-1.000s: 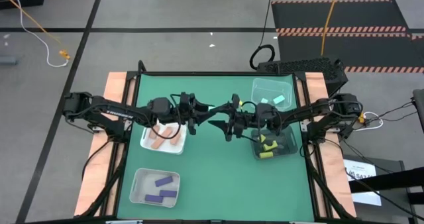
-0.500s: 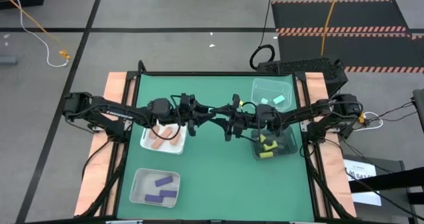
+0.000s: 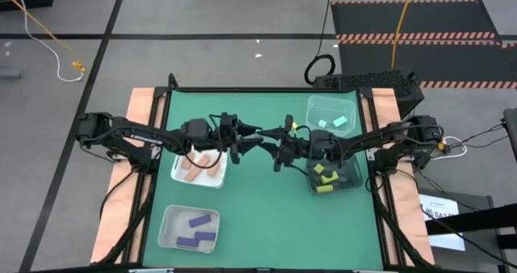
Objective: Sort & place blocks by color
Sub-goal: Put the blue block into the transparent bin
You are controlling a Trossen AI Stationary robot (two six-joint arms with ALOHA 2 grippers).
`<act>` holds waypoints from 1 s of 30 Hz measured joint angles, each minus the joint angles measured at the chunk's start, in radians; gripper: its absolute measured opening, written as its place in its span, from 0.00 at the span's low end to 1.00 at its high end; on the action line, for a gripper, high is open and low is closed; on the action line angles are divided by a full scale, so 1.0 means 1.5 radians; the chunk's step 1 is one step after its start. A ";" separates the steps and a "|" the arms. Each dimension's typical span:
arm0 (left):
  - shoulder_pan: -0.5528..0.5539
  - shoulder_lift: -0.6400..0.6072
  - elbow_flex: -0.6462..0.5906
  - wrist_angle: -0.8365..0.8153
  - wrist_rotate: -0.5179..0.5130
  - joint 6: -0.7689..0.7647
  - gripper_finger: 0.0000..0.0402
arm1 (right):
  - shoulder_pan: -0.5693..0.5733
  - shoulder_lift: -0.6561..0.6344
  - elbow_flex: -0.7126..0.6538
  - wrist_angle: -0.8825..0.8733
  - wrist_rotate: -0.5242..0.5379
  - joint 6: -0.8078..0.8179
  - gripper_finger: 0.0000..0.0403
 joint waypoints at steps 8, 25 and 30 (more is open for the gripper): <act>0.040 -0.002 0.001 -0.021 0.010 0.003 0.63 | -0.010 -0.058 -0.002 -0.197 0.234 0.001 0.29; 0.060 -0.001 0.001 -0.205 0.005 0.010 0.63 | -0.249 -0.290 -0.002 -0.443 -0.200 0.372 0.29; 0.060 -0.001 0.001 -0.209 0.004 0.023 0.64 | -0.312 -0.291 -0.002 -0.434 -0.369 0.451 0.29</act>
